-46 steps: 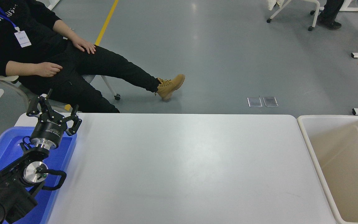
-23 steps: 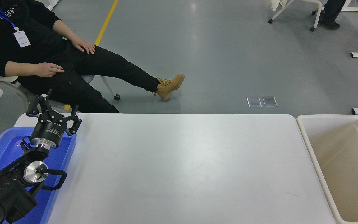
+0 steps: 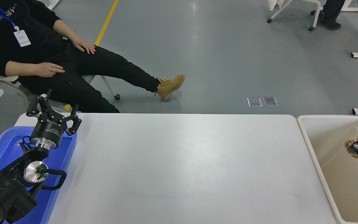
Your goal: Clean the table surface
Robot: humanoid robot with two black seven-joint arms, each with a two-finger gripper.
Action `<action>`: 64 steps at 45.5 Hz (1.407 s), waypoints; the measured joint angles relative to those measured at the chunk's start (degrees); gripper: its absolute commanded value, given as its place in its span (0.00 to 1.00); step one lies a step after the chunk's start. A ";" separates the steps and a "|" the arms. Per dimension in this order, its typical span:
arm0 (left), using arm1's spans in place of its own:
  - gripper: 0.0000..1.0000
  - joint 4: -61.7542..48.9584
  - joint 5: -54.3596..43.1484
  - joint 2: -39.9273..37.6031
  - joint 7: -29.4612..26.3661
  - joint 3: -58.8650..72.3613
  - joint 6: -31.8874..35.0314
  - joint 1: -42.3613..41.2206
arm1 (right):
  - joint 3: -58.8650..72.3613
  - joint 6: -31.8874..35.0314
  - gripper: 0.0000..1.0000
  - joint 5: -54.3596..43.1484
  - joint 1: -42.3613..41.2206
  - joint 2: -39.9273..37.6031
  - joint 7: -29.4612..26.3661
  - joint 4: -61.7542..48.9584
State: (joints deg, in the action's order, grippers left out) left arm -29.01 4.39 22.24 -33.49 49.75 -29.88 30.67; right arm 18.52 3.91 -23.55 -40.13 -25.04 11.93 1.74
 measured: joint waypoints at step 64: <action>1.00 0.00 0.00 0.01 0.00 0.00 0.00 0.00 | -29.85 -4.67 0.99 0.92 -14.05 -8.77 0.61 8.48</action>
State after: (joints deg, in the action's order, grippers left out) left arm -29.00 4.39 22.24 -33.49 49.75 -29.88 30.67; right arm -11.33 -0.75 -22.64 -54.19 -33.80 12.54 10.22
